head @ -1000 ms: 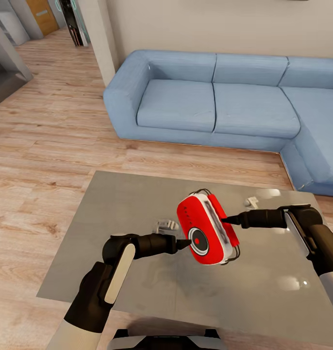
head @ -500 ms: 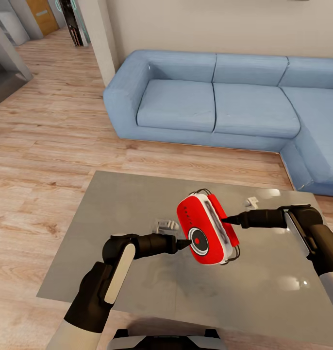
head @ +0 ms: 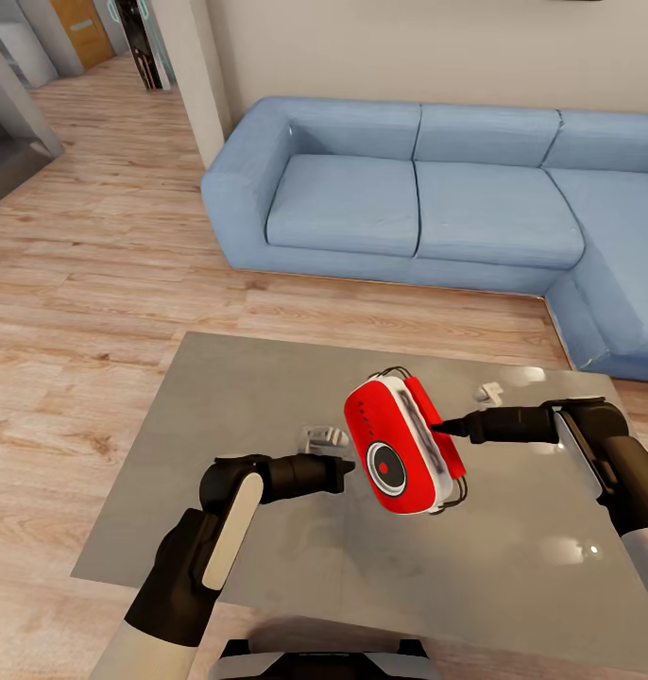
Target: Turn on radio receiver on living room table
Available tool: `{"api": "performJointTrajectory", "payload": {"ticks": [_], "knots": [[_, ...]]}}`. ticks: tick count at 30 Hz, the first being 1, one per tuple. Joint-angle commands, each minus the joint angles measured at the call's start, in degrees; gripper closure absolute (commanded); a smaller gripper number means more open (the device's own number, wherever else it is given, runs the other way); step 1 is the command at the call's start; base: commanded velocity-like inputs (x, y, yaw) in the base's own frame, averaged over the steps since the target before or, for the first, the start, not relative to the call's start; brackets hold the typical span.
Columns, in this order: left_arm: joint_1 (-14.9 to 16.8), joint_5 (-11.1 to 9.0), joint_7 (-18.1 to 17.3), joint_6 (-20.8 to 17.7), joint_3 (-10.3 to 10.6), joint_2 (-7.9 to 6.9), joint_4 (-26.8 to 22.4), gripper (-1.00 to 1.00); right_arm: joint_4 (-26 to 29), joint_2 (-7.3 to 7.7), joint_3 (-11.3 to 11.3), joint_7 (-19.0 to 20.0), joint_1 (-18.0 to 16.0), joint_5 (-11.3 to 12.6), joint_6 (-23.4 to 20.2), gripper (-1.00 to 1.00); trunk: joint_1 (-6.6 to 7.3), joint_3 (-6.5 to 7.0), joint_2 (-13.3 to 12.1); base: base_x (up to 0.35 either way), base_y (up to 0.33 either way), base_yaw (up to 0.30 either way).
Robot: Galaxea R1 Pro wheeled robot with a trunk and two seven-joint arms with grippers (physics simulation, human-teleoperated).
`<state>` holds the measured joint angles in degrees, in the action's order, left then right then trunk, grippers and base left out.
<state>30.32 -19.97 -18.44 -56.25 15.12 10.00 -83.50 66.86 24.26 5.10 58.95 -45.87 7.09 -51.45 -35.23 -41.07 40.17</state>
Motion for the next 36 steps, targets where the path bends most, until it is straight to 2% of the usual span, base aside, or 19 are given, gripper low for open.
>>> {"api": "performJointTrajectory", "payload": {"ticks": [1, 6, 8, 11, 13, 15, 19, 26, 30, 36], "knots": [[0.0, -0.03, -0.01, 0.0, 0.02, 0.0, 0.0, 1.0, 0.03, 0.0, 0.0, 0.02, -0.01, 0.55, -0.32, 1.0, 0.0, 0.0, 0.0, 0.0, 0.0, 0.0], [0.0, -0.52, -0.06, 0.0, 0.16, 0.0, 0.02, 1.0, 0.03, 0.0, -0.01, 0.02, -0.01, 0.56, -0.32, 1.0, 0.0, 0.0, 0.0, 0.0, 0.0, 0.0], [0.0, -1.3, -0.08, 0.02, 0.97, 0.0, 0.65, 1.0, 0.03, 0.0, 0.01, 0.02, -0.01, 0.56, -0.32, 1.0, 0.0, 0.0, 0.0, 0.0, 0.0, 0.0], [0.0, -4.15, -0.03, 3.81, 3.35, 0.0, 4.13, 1.0, 0.03, 0.0, 0.07, 0.02, -0.01, 0.56, -0.32, 1.0, 0.0, 0.0, 0.0, 0.0, 0.0, 0.0], [0.0, -5.86, -0.05, 5.59, 3.95, 0.0, 6.3, 1.0, 0.03, 0.0, 0.08, 0.02, -0.01, 0.56, -0.32, 1.0, 0.0, 0.0, 0.0, 0.0, 0.0, 0.0], [0.0, -6.49, -0.05, 6.13, 4.15, 0.0, 7.15, 1.0, 0.03, -0.02, 0.08, 0.02, -0.01, 0.56, -0.32, 1.0, 0.0, 0.0, 0.0, 0.0, 0.0, 0.0], [0.0, -6.81, -0.02, 6.55, 4.29, 0.0, 7.66, 1.0, 0.03, -0.01, 0.08, 0.02, -0.01, 0.56, -0.32, 1.0, 0.0, 0.0, 0.0, 0.0, 0.0, 0.0], [0.0, -6.15, 0.44, 6.91, 4.35, 0.0, 7.83, 1.0, 0.03, 0.0, 0.08, 0.02, -0.01, 0.56, -0.24, 1.0, 0.0, 0.0, 0.0, 0.0, 0.0, 0.0], [0.0, -6.13, 0.64, 9.18, 4.39, 0.0, 8.24, 1.0, 0.03, 0.0, 0.08, 0.02, -0.01, 0.56, -0.23, 1.0, 0.0, 0.0, 0.0, 0.0, 0.0, 0.0], [0.0, -6.12, 0.72, 9.77, 4.39, 0.0, 8.42, 1.0, 0.03, 0.0, 0.08, 0.02, -0.01, 0.48, -0.23, 1.0, 0.0, 0.0, 0.0, 0.0, 0.0, 0.0]]}}
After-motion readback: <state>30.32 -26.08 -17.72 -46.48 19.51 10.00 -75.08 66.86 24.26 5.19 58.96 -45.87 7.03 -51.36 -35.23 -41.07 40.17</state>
